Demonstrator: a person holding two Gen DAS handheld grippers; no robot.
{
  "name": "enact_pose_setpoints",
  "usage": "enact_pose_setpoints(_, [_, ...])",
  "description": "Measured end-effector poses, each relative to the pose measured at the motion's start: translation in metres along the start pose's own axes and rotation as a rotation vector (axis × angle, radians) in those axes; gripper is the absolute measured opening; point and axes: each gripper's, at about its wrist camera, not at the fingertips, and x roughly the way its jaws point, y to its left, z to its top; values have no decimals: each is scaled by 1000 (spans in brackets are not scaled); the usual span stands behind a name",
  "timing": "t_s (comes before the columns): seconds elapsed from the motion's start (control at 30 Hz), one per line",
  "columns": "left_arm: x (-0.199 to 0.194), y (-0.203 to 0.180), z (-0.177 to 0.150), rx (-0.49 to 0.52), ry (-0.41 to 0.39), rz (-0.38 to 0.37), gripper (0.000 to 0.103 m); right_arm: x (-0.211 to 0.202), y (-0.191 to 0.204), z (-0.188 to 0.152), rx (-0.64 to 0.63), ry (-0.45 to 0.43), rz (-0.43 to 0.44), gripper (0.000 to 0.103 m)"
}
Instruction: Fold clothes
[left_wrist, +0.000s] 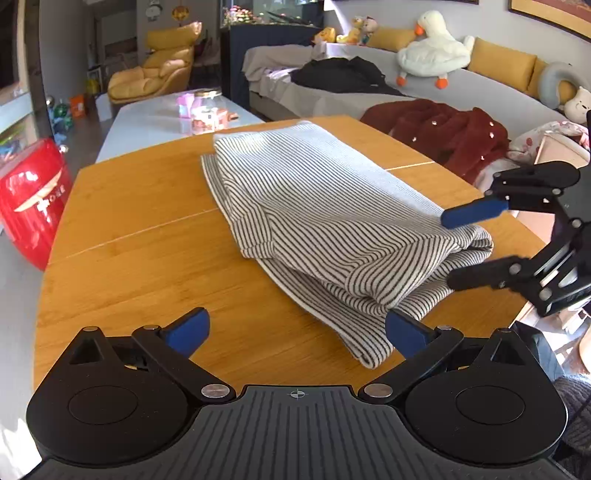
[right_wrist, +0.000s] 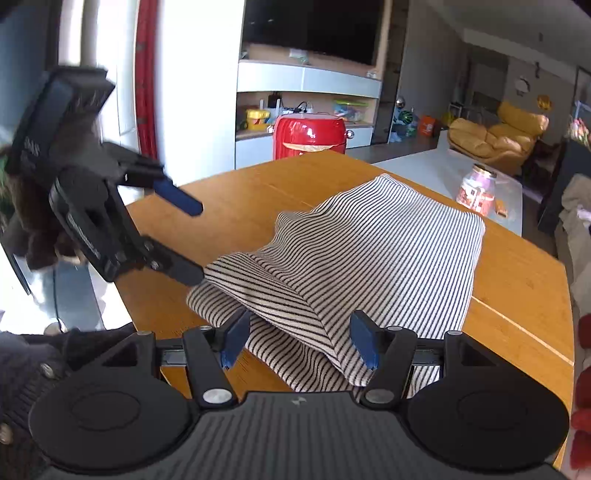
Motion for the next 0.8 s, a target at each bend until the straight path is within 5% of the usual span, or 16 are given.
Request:
enact_pose_setpoints(0.17, [-10, -13, -2, 103, 1, -24, 103, 8, 17, -2, -108, 18, 12, 72])
enact_pose_setpoints(0.27, [-8, -18, -3, 126, 12, -35, 103, 13, 32, -9, -228, 21, -63, 72])
enact_pose_setpoints(0.37, [-1, -20, -3, 123, 23, -45, 103, 17, 27, -4, -170, 21, -99, 61])
enact_pose_setpoints(0.57, [16, -29, -9, 189, 57, -4, 103, 13, -21, 5, 161, 16, 28, 60])
enact_pose_setpoints(0.73, [31, -25, -5, 177, 43, 77, 103, 4, -8, -1, 49, 1, -15, 64])
enact_pose_setpoints(0.8, [30, -21, 1, 145, 28, 78, 103, -1, 1, -4, -21, -10, -52, 77])
